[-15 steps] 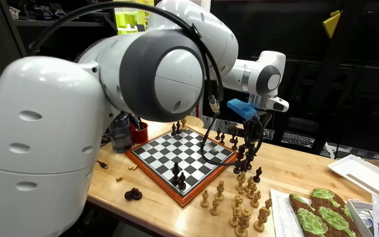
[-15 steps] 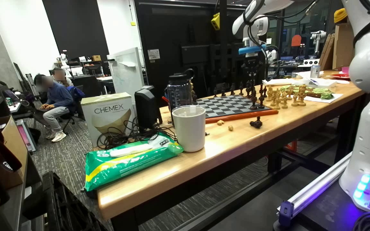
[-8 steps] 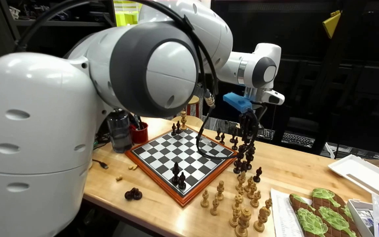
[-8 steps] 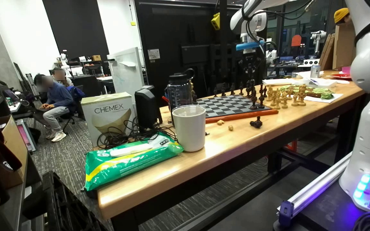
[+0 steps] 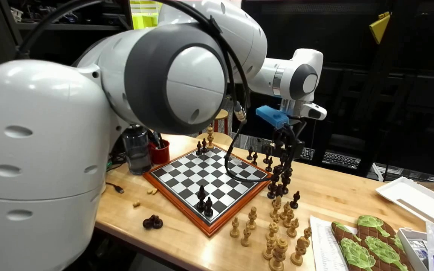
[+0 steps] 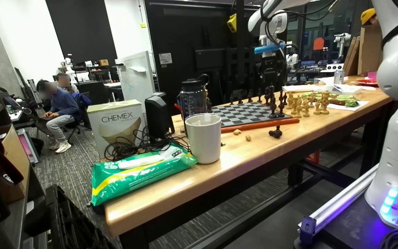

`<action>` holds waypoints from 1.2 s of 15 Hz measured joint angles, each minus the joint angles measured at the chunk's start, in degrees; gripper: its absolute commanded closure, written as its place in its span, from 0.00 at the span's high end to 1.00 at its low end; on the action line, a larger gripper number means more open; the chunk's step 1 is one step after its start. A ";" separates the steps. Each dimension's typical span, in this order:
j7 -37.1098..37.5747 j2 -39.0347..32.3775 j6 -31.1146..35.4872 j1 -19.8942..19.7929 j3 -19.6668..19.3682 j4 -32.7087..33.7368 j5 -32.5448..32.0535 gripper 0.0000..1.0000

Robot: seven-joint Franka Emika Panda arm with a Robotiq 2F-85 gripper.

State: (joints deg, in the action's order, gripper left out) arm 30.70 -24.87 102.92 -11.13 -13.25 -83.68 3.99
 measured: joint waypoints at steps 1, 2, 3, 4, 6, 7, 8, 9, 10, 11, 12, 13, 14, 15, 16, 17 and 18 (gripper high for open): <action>0.00 -0.08 -0.09 -0.10 -0.05 0.00 0.00 1.00; -0.01 -0.23 -0.18 -0.23 -0.07 0.01 0.00 1.00; -0.02 -0.43 -0.25 -0.36 -0.12 0.03 0.00 1.00; -0.04 -0.67 -0.36 -0.52 -0.14 0.06 0.00 1.00; -0.05 -1.34 -0.81 -0.94 -0.16 0.41 0.03 1.00; -0.05 -1.68 -1.21 -1.19 -0.17 0.72 0.08 1.00; -0.05 -2.06 -1.78 -1.44 -0.18 1.19 0.08 1.00; -0.05 -2.41 -2.23 -1.67 -0.18 1.67 0.09 1.00; -0.05 -2.74 -2.60 -1.88 -0.18 2.16 0.09 1.00; -0.05 -3.05 -2.94 -2.05 -0.18 2.62 0.09 1.00; -0.07 -3.40 -3.27 -2.23 -0.18 3.18 0.09 1.00; -0.08 -3.72 -3.48 -2.34 -0.18 3.64 0.09 1.00; -0.10 -4.05 -3.65 -2.44 -0.18 4.03 0.09 1.00; -0.13 -4.41 -3.80 -2.51 -0.18 4.44 0.09 1.00; -0.15 -4.74 -3.91 -2.59 -0.18 4.76 0.09 1.00; -0.20 -5.11 -3.98 -2.68 -0.18 5.11 0.12 1.00; -0.28 -5.42 -3.99 -2.74 -0.18 5.31 0.20 1.00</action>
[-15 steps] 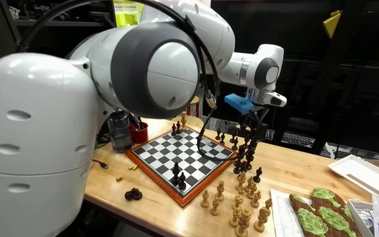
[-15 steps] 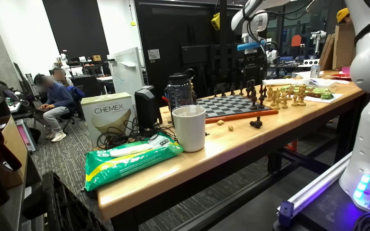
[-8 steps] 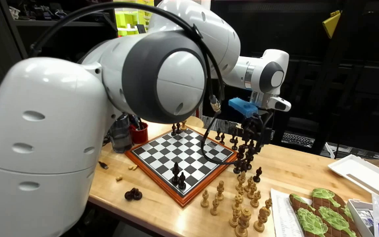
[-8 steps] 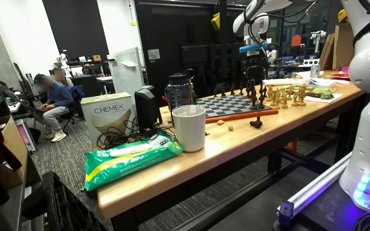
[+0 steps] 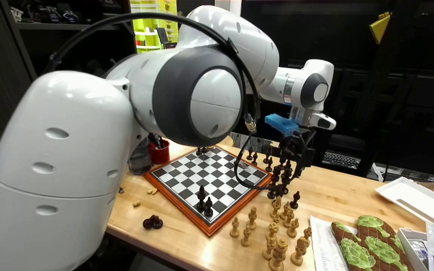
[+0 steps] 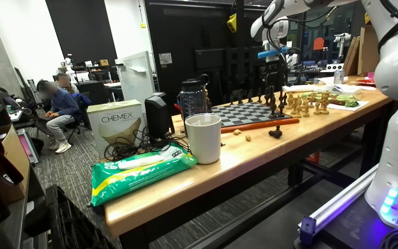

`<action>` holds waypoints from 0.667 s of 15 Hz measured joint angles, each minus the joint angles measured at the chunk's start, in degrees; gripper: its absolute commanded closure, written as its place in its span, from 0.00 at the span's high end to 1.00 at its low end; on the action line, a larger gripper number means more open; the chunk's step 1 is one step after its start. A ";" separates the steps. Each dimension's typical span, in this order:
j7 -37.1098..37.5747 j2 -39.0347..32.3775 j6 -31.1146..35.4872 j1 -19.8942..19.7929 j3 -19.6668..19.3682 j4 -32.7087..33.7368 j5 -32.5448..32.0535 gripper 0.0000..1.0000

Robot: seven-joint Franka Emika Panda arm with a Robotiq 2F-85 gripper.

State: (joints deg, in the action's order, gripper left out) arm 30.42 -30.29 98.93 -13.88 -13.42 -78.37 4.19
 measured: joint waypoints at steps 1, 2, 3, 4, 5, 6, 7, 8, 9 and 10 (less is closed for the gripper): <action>-0.16 -0.36 0.00 -0.07 0.00 0.27 0.11 1.00; -0.36 -0.69 0.00 -0.18 0.02 0.51 0.28 1.00; -0.57 -0.98 0.00 -0.27 0.02 0.72 0.47 0.75; -0.69 -1.24 0.00 -0.32 0.02 0.93 0.54 0.75; -0.79 -1.46 0.00 -0.35 0.03 1.13 0.55 0.68; -0.87 -1.63 0.00 -0.38 0.03 1.29 0.55 0.61; -0.89 -1.73 0.00 -0.39 0.03 1.37 0.55 0.52; -0.90 -1.78 0.00 -0.39 0.05 1.42 0.55 0.44; -0.90 -1.78 0.00 -0.38 0.08 1.46 0.55 0.37; -0.90 -1.78 0.01 -0.38 0.10 1.52 0.55 0.27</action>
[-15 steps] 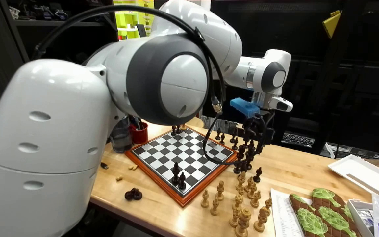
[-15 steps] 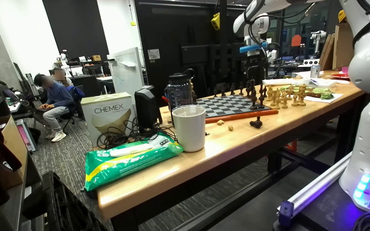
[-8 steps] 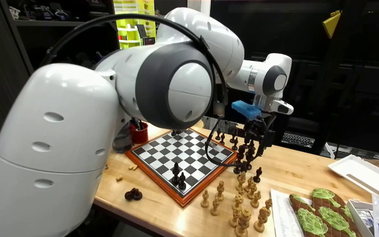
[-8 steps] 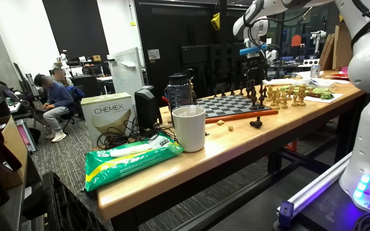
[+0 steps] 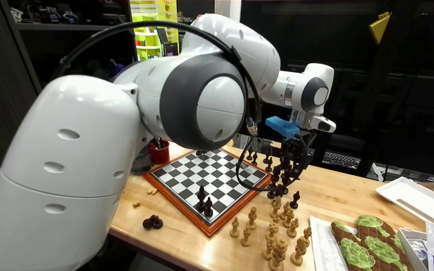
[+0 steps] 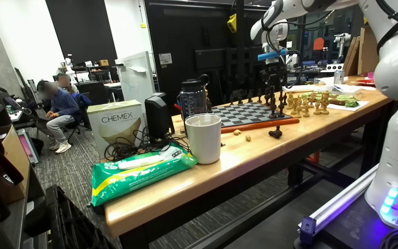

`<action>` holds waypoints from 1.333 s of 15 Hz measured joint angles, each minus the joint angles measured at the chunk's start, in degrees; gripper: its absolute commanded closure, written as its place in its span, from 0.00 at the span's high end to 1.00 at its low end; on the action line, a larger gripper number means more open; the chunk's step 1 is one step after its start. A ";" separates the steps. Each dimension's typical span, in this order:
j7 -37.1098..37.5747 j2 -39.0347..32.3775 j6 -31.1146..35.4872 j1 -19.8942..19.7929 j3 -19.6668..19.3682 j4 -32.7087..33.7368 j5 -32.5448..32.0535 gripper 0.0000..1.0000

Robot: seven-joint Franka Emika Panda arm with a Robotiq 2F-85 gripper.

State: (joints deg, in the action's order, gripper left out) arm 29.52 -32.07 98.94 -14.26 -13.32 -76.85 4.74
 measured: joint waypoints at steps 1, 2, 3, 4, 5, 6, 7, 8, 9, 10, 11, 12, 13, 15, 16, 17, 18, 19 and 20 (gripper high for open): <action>0.00 -0.01 0.00 0.00 0.03 0.06 0.00 0.21; 0.00 -0.01 0.00 0.01 0.05 0.14 0.00 0.12; 0.00 -0.01 0.02 0.02 0.07 0.22 0.00 0.06; 0.00 -0.01 0.06 0.04 0.09 0.28 0.00 0.06; 0.00 -0.01 0.12 0.06 0.09 0.30 0.00 0.07; 0.00 -0.01 0.19 0.09 0.09 0.30 0.00 0.07; 0.00 -0.01 0.27 0.13 0.09 0.30 0.00 0.07; 0.00 -0.01 0.37 0.17 0.10 0.30 0.00 0.07; 0.00 -0.01 0.50 0.18 0.12 0.30 0.00 0.07; 0.00 -0.01 0.64 0.19 0.15 0.30 0.00 0.07; 0.00 -0.01 0.77 0.20 0.17 0.30 0.00 0.07; 0.00 -0.01 0.88 0.24 0.18 0.30 0.00 0.07; 0.01 0.02 0.95 0.31 0.18 0.31 0.00 0.07; 0.09 0.22 1.00 0.59 0.17 0.34 0.00 0.07; 0.23 0.42 1.00 0.84 0.14 0.36 -0.13 0.07; 0.42 0.68 0.99 1.16 0.07 0.38 -0.28 0.07; 0.77 0.94 0.89 1.53 -0.01 0.47 -0.59 0.07; 1.37 1.28 0.77 1.92 -0.11 0.59 -1.06 0.07; 2.08 1.82 0.64 2.33 -0.22 0.68 -1.68 0.07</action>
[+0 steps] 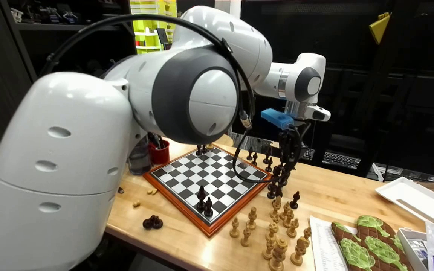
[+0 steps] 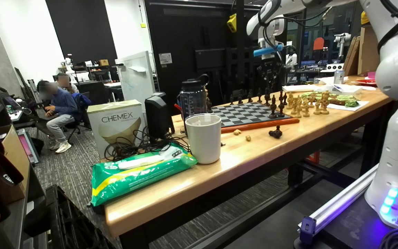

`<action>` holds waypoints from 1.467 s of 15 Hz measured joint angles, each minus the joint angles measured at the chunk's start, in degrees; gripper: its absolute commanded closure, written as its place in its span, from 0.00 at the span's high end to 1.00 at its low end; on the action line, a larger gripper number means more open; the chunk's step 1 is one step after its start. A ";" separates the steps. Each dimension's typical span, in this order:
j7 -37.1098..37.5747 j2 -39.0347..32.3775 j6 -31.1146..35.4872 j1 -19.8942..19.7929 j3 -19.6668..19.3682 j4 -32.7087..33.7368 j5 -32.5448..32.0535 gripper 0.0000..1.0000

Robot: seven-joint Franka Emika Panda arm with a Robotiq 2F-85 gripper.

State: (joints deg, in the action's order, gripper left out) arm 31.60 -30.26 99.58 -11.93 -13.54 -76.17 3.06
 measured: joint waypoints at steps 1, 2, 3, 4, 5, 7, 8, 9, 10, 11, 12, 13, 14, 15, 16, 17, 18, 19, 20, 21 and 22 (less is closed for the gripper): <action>0.99 0.67 -0.16 0.44 -0.18 0.08 -0.88 0.07; 2.06 1.47 -0.47 0.81 -0.38 0.17 -1.88 0.07; 2.93 2.31 -0.69 1.13 -0.56 0.25 -3.39 0.07; 3.38 3.14 -0.78 1.46 -0.76 0.31 -5.40 0.07; 3.82 3.84 -0.92 1.75 -0.99 0.37 -7.25 0.07; 4.08 4.73 -1.33 1.91 -1.20 0.45 -9.45 0.07; 4.08 4.92 -1.57 1.89 -1.21 0.49 -9.76 0.07; 4.08 4.97 -1.83 1.86 -1.22 0.58 -9.77 0.07; 4.08 4.97 -2.07 1.86 -1.22 0.66 -9.77 0.07; 4.08 4.97 -2.27 1.89 -1.16 0.67 -9.77 0.07; 4.08 4.98 -2.59 1.97 -1.03 0.69 -9.74 0.07; 4.05 5.08 -2.96 2.15 -0.88 0.69 -9.74 0.07; 4.05 5.29 -3.19 2.48 -0.73 0.63 -9.74 0.07; 4.05 5.66 -3.29 3.00 -0.59 0.47 -9.75 0.07; 4.11 6.17 -3.35 3.68 -0.48 0.23 -9.88 0.07; 4.24 6.82 -3.45 4.51 -0.36 -0.10 -10.09 0.07; 4.55 7.67 -3.65 5.45 -0.26 -0.59 -10.43 0.07; 4.98 8.57 -4.04 6.34 -0.06 -1.15 -10.88 0.07; 5.28 9.49 -4.54 7.11 0.29 -1.73 -11.20 0.07; 5.56 10.41 -5.11 7.75 0.68 -2.37 -11.32 0.07; 5.68 11.30 -5.61 8.25 1.12 -3.12 -11.33 0.07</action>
State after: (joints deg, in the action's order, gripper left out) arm 37.27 -18.96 93.97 -3.68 -12.42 -79.29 -8.27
